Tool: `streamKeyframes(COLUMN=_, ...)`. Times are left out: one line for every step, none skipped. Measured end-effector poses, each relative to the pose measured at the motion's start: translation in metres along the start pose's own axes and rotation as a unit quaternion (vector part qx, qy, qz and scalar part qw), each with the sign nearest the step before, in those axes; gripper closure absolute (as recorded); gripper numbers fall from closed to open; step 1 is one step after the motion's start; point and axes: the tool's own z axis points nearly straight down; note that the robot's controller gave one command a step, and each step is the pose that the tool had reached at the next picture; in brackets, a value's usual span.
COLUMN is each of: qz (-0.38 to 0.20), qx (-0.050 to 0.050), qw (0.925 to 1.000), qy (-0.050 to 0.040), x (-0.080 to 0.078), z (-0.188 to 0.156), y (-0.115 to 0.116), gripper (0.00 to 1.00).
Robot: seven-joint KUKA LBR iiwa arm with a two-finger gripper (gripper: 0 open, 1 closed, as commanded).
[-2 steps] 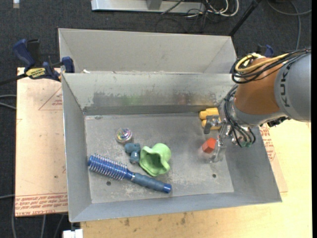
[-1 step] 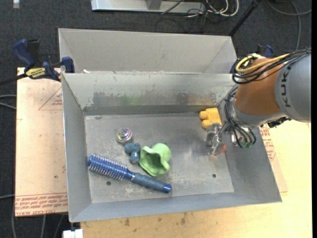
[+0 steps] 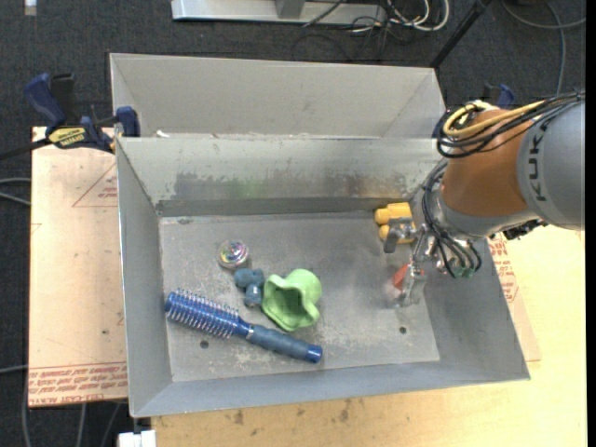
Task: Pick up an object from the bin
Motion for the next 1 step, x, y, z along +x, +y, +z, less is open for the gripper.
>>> streamKeyframes(qz=-0.234, qx=0.000, qw=0.9723, qy=-0.0011, x=-0.0196, z=0.0003, y=-0.0170, gripper=0.00)
